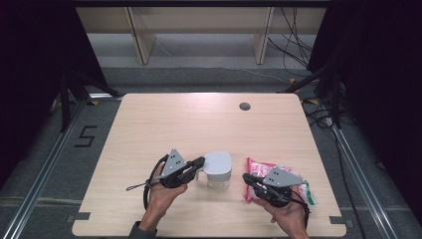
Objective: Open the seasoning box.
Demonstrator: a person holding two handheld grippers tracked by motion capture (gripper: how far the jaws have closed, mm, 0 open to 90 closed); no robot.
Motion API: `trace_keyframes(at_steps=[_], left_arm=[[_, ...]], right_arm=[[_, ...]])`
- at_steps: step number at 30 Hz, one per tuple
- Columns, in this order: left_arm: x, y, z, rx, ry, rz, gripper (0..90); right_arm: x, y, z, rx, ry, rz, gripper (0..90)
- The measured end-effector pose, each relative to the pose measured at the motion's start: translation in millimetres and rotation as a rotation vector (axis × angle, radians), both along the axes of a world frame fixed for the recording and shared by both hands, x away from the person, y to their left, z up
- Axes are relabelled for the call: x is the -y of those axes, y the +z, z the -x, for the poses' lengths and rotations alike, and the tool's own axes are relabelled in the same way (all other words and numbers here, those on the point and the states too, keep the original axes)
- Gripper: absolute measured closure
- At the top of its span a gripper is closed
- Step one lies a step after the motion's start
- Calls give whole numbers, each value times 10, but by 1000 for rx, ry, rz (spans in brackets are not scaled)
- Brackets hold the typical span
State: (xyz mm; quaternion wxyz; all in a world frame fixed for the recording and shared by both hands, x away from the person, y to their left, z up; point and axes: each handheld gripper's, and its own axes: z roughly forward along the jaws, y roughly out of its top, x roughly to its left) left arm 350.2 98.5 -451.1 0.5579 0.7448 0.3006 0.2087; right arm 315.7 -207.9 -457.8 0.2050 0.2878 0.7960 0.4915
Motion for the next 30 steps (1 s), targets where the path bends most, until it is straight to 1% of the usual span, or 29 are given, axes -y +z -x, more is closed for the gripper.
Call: trace_keyframes(at_steps=[1, 2, 4, 5, 6, 7, 8, 9, 10, 11, 12, 13, 15, 16, 17, 18, 19, 20, 21, 25, 26, 27, 29, 30], left_arm=[[-2, 0, 0, 1, 1, -1, 878], [-2, -3, 1, -2, 1, 3, 878], [-6, -3, 0, -7, 2, 6, 878], [-5, -4, 0, -5, 2, 5, 878], [-5, -3, 1, -6, 2, 5, 878], [-5, -3, 0, -3, 3, 2, 877], [-8, 1, 0, 3, 8, -7, 878], [-13, 3, 0, 6, 9, -14, 878], [-14, 1, 0, 2, 8, -6, 879], [-18, 1, -1, 1, 5, -6, 879], [-18, 1, -2, 0, 5, -5, 879], [-18, 1, -2, 0, 5, -4, 878], [-19, 0, -2, 1, 5, -4, 878], [-19, 0, -2, 1, 4, -4, 879], [-21, -1, -3, 0, 4, -4, 879], [-23, -1, -3, 1, 4, -6, 879], [-25, -1, -4, 1, 6, -9, 879], [-31, -1, -7, 6, 7, -15, 879], [-29, -6, -4, -2, 14, -7, 879], [-35, -6, -9, -1, 11, -8, 879], [-37, -6, -9, -1, 10, -9, 878], [-37, -8, -9, -1, 12, -8, 878], [-45, -16, -14, -4, 15, -7, 878], [-45, -16, -14, -4, 15, -7, 878]], right_arm=[[-35, -10, -23, -17, 7, -16, 900], [-48, -8, -30, -13, -3, -6, 900], [-62, -12, -46, -16, 6, -1, 900], [-75, -18, -72, 1, 21, 0, 900], [-91, -19, -74, -19, 18, -10, 900], [-101, -20, -94, -1, 27, -7, 900], [-116, -11, -105, -9, 12, -12, 900], [-116, -11, -105, -9, 12, -12, 900], [-136, -5, -119, -25, 18, -15, 900], [-143, 1, -123, -18, 18, -1, 900], [-143, 1, -123, -18, 18, -1, 900], [-153, 5, -139, -8, 11, 3, 900], [-167, 2, -145, -11, 10, -2, 900], [-179, 5, -163, -1, 23, 6, 900], [-184, 6, -163, -18, 23, 6, 900], [-184, 6, -163, -18, 23, 6, 900], [-191, -2, -178, -8, 14, 4, 900], [-199, -2, -172, -25, 12, -3, 900], [-207, 2, -161, -44, 14, -7, 900], [-214, 3, -185, -31, 30, -3, 900], [-221, 4, -198, -11, 19, -4, 900], [-221, 4, -198, -11, 19, -4, 900], [-250, 14, -204, 5, 28, -1, 900], [-265, 20, -196, -13, 39, -6, 900]])
